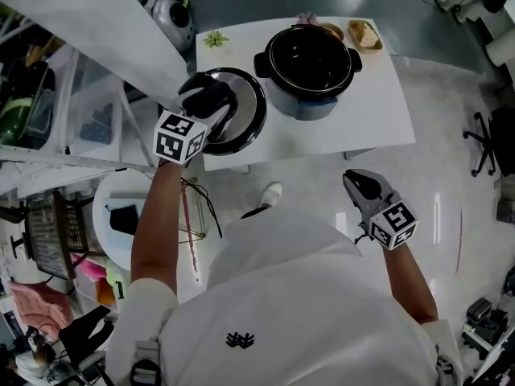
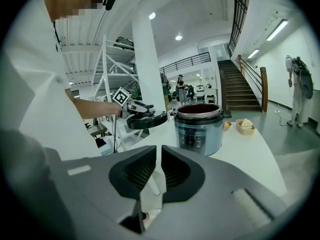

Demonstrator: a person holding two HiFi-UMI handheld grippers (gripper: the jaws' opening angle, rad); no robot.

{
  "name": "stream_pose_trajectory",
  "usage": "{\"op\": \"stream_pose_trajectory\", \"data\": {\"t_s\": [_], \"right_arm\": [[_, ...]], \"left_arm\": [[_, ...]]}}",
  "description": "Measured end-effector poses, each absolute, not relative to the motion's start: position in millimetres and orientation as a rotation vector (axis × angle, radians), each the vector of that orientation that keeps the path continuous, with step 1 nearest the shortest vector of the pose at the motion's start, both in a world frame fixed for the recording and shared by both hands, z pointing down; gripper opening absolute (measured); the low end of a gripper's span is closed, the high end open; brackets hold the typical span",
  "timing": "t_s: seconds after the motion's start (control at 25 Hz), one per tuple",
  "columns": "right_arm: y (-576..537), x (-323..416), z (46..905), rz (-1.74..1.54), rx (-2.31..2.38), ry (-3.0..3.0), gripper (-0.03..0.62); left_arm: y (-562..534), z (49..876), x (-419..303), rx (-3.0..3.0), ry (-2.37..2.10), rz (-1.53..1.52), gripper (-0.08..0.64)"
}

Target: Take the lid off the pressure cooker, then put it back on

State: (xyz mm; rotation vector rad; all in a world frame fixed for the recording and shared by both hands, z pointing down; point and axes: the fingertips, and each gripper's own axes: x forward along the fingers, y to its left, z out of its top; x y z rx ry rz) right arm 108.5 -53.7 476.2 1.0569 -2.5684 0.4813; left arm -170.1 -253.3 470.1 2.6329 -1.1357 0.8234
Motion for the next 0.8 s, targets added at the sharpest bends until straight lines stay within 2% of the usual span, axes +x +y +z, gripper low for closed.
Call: {"op": "stream_pose_trajectory", "data": {"t_s": [0.8], "right_arm": [[-47.7,122.3,477.5,0.518,1.139,-2.43,0.044]], "left_arm": [[-257.9,597.8,-162.5,2.532,-1.164,0.866,0.287]]}}
